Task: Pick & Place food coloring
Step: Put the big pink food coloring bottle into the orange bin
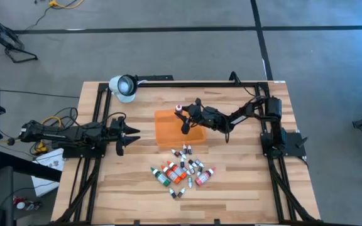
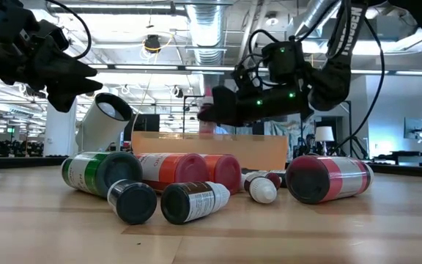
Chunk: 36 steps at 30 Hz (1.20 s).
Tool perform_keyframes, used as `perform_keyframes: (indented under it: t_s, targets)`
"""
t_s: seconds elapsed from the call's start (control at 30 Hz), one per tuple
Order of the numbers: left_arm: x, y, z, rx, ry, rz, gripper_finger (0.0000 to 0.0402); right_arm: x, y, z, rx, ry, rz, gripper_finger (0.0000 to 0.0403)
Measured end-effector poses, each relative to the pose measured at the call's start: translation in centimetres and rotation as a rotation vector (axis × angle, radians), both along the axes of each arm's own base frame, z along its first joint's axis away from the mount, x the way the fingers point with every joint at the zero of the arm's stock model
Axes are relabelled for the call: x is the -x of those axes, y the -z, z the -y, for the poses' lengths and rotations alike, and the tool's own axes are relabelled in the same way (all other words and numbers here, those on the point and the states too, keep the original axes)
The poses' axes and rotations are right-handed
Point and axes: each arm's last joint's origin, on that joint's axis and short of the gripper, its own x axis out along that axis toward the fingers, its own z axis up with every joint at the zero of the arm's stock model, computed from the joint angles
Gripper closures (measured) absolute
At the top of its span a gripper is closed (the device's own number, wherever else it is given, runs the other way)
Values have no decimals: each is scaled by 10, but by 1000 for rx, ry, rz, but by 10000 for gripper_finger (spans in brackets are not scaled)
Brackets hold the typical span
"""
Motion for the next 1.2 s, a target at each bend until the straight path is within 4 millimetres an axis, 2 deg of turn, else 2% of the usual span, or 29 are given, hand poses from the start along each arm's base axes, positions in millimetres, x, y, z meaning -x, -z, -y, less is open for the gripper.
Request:
perform_keyframes:
  t_s: [0.5, 1.2]
  targets:
    - [0, 0, 0, 0, 0, 0, 242, 8, 4, 11, 1, 66, -16, 252]
    - [0, 0, 0, -6, 1, -1, 242, 10, 10, 17, -28, 103, -65, 241]
